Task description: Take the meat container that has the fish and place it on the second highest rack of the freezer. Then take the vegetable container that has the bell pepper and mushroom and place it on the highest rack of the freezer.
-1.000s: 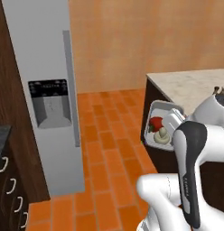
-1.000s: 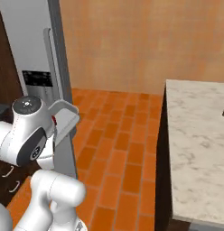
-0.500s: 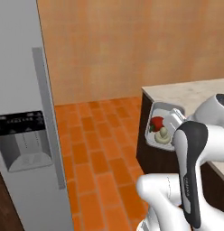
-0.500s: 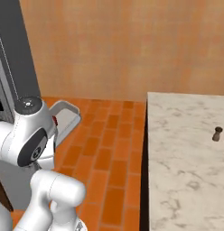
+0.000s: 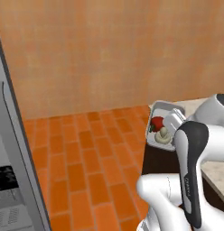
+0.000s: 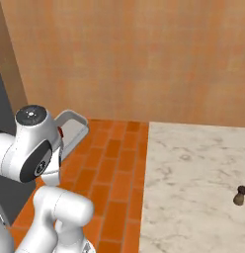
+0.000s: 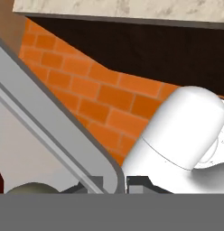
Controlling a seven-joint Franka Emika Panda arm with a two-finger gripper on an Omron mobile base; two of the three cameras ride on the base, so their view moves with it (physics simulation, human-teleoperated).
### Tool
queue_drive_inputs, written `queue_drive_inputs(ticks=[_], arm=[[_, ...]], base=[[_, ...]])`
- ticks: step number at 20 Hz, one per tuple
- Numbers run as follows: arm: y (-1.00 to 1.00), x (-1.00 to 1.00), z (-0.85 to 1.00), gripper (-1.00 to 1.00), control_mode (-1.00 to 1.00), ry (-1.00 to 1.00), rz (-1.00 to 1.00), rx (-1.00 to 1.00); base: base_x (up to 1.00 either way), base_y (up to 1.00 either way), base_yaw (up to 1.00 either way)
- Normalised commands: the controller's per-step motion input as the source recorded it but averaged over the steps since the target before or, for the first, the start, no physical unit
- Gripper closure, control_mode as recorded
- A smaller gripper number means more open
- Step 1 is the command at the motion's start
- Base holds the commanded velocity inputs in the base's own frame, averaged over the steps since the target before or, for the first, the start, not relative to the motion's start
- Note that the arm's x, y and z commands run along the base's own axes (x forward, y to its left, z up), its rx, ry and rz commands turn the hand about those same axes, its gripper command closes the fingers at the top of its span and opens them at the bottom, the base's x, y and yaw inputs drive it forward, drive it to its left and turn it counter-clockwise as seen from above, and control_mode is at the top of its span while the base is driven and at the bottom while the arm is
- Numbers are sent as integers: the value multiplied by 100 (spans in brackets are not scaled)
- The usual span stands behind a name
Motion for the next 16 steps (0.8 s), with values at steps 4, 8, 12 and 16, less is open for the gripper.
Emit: queue_drive_inputs(ticks=[4,8,12,16], arm=[[0,0,0,100,100,0,0,0],[0,0,0,100,100,0,0,0],[0,0,0,100,100,0,0,0],[0,0,0,100,100,0,0,0]], base=[[100,0,10],[100,0,9],[98,12,26],[45,35,64]])
